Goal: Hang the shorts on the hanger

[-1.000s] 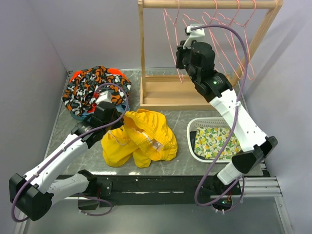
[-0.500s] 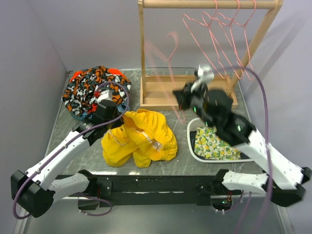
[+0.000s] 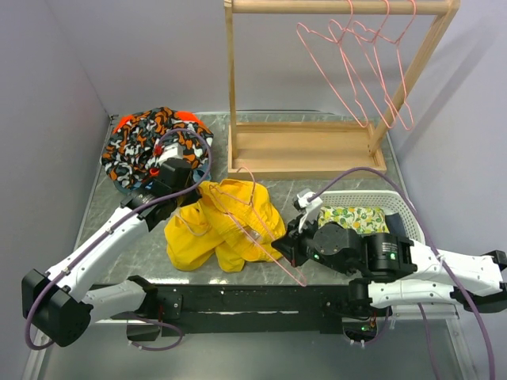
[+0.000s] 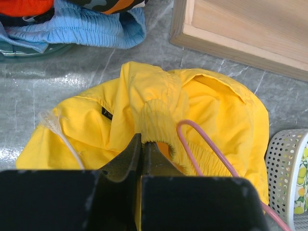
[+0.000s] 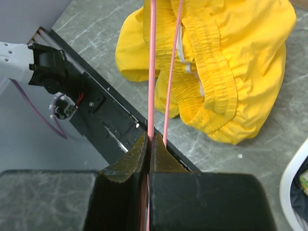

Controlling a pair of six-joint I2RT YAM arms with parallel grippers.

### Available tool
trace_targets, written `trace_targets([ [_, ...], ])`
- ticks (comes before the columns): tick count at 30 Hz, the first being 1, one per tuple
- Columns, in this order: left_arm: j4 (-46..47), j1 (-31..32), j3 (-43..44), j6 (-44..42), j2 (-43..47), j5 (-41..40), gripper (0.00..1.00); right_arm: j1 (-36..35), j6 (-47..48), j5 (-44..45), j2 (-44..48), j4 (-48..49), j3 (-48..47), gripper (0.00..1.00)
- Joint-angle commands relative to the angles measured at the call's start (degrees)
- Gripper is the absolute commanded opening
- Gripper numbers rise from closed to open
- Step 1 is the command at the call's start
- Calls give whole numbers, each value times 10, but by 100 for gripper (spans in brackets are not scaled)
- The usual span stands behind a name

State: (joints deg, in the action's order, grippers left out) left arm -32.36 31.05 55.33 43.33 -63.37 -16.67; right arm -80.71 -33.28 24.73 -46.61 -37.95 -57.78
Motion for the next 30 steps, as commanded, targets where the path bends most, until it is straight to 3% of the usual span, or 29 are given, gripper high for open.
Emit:
trace_targets([
  [1,12,-5,26,4,5,-12,1,-14,-34,22,27,-27,-15,0],
  [16,15,-5,45,4,-25,-7,1,-26,2,12,42,-85,-106,0],
  [22,12,-4,62,2,-24,0,1,-27,6,-10,11,-83,-102,0],
  [30,3,-5,57,-4,2,12,1,-27,0,27,1,-61,-81,0],
])
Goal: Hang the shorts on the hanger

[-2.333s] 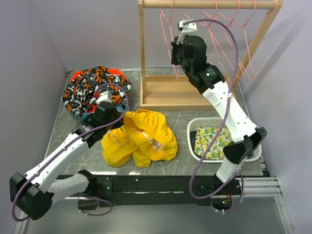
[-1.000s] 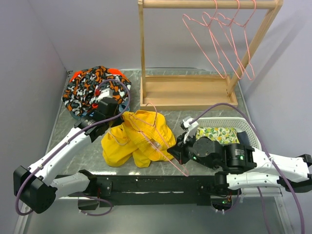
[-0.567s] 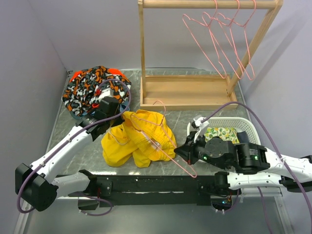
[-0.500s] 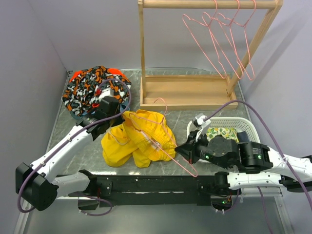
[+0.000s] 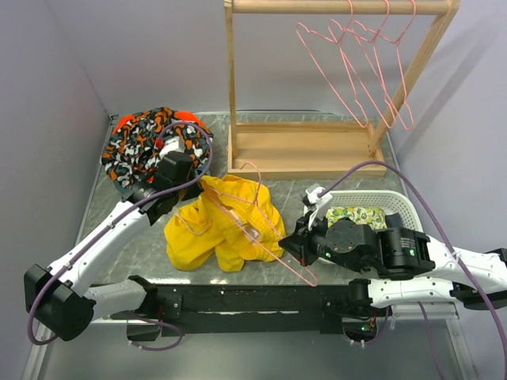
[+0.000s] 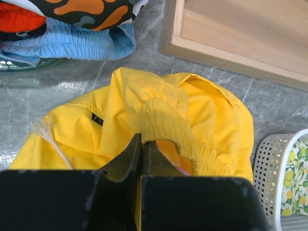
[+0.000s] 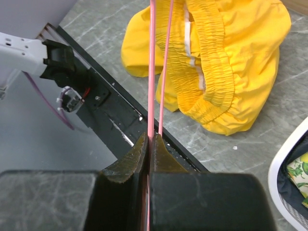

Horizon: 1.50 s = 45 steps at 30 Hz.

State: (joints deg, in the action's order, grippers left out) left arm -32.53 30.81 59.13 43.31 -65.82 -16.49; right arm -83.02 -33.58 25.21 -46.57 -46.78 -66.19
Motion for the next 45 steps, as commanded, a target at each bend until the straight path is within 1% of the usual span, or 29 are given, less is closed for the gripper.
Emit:
trace_targets([
  [1,3,-2,19,-7,30,20,1,-4,4,28,-11,31,4,0],
  [4,-8,1,20,-19,44,37,1,-4,12,37,-33,54,17,0],
  [7,-21,26,24,-27,62,54,1,-3,33,37,-25,115,48,0],
  [8,-27,40,30,-25,65,43,1,-3,51,42,-20,161,73,0],
  [9,-36,76,34,-24,70,34,1,0,62,48,-13,182,85,0],
  [10,-45,98,40,-16,70,23,1,0,74,49,-5,227,98,0],
  [11,-62,119,48,-10,70,5,1,1,96,42,0,251,125,0],
  [12,-70,156,51,-7,68,-21,1,7,105,36,2,276,139,0],
  [13,-76,168,54,1,65,-31,2,9,112,29,5,324,154,0],
  [15,-90,186,53,8,59,-44,2,17,127,14,6,377,201,0],
  [16,-88,189,49,9,60,-46,3,22,130,10,6,428,219,0],
  [17,-75,192,40,7,61,-45,4,24,135,7,6,455,255,0],
  [18,-64,198,35,5,64,-43,7,27,136,5,9,476,273,0],
  [19,-57,200,31,2,67,-44,10,33,136,4,15,532,292,0],
  [20,-53,202,25,0,69,-46,12,37,134,5,20,557,328,0],
  [21,-44,203,24,-2,70,-49,13,42,131,-3,26,578,344,0],
  [22,-39,204,20,-9,72,-51,18,46,129,-10,39,616,358,0],
  [23,-33,203,13,-12,75,-53,21,54,127,-15,46,632,382,0],
  [25,-20,205,6,-23,80,-49,26,61,125,-24,60,655,397,0],
  [28,-8,204,-9,-40,97,-40,37,73,120,-31,56,649,403,0],
  [29,-5,204,-16,-45,102,-30,38,74,119,-34,54,651,404,0],
  [31,8,205,-24,-60,124,-21,40,76,119,-39,49,655,408,0],
  [34,31,208,-39,-88,163,17,40,84,116,-45,44,659,410,0],
  [35,52,208,-48,-96,184,39,40,87,114,-51,41,660,410,0],
  [38,85,210,-59,-125,217,69,41,92,114,-57,37,663,409,0],
  [39,94,213,-60,-132,221,87,42,93,114,-58,35,661,408,0],
  [41,106,216,-59,-155,223,97,43,95,115,-59,33,659,406,0],
  [43,122,223,-55,-174,215,86,45,95,114,-63,33,659,406,0],
  [45,124,230,-40,-182,188,66,46,96,114,-65,33,658,405,0],
])
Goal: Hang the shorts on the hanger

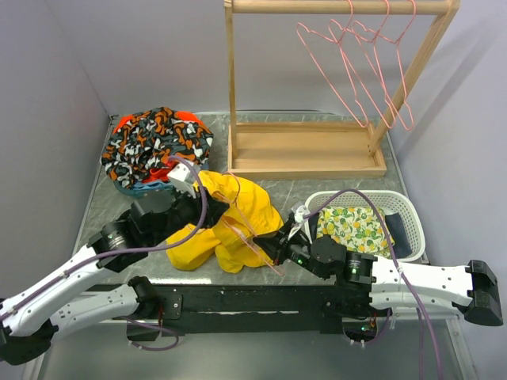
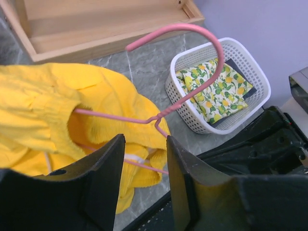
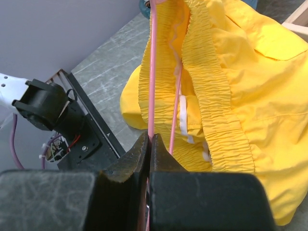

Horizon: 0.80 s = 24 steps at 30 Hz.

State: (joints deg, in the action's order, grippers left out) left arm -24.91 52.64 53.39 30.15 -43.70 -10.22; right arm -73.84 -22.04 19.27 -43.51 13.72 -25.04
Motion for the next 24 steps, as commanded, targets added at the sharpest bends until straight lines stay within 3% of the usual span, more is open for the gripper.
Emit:
trace_targets([
  [1,49,15,25,-61,-44,-19,46,5,-1,-7,2,52,-6,0],
  [7,64,26,74,-103,-103,-86,50,8,-2,-12,1,40,-12,0],
  [24,87,46,73,-119,-149,-81,50,16,-6,-15,0,22,-21,0],
])
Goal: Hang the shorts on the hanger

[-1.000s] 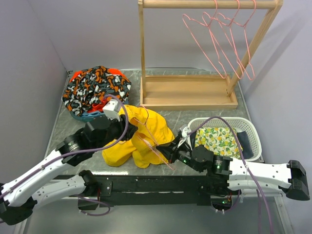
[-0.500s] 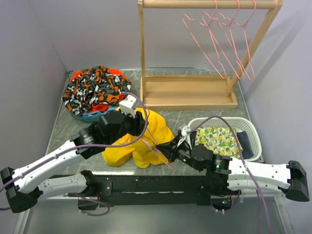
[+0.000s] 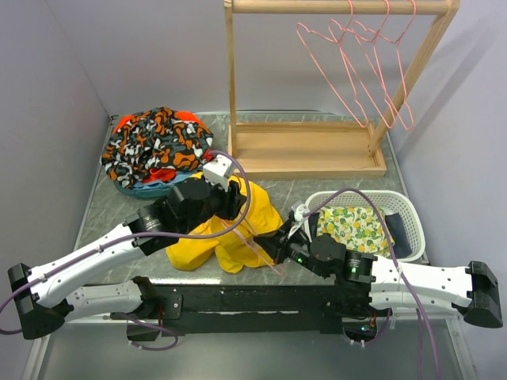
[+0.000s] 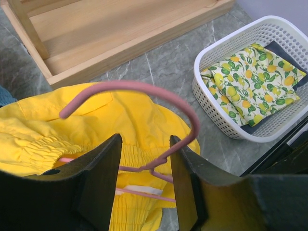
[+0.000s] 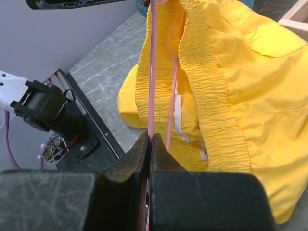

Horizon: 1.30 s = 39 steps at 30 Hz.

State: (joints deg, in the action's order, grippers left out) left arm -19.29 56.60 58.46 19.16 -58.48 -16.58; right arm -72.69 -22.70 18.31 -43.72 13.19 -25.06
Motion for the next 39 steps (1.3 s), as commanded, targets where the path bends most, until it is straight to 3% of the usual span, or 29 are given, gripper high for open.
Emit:
trace_targets([
  [1,32,6,22,-10,-5,-18,50,5,0,-6,2,27,-22,0],
  [7,43,7,26,-10,-26,-54,40,5,4,-7,-2,18,-34,0],
  [11,44,8,28,-9,-27,-99,2,5,-7,7,6,-19,-49,3],
  [12,44,9,26,-11,-26,-105,1,4,-16,10,11,-32,-56,23],
  [14,43,11,22,-13,-22,-133,1,4,-31,41,38,-73,-61,44],
  [15,43,11,20,-13,-19,-138,1,5,-50,55,48,-110,-67,60],
  [17,43,14,17,-12,-12,-147,1,5,-76,111,74,-155,-75,69],
  [19,45,15,11,-11,-3,-154,1,13,-125,140,87,-220,-81,70],
  [23,51,16,6,-6,3,-167,1,17,-197,143,122,-251,-45,69],
  [29,60,17,-1,-1,5,-200,1,17,-278,121,206,-206,76,62],
  [35,91,16,-24,10,35,-209,1,12,-331,113,110,-164,97,61],
  [39,87,16,-32,15,39,-226,1,12,-331,117,140,-134,126,61],
])
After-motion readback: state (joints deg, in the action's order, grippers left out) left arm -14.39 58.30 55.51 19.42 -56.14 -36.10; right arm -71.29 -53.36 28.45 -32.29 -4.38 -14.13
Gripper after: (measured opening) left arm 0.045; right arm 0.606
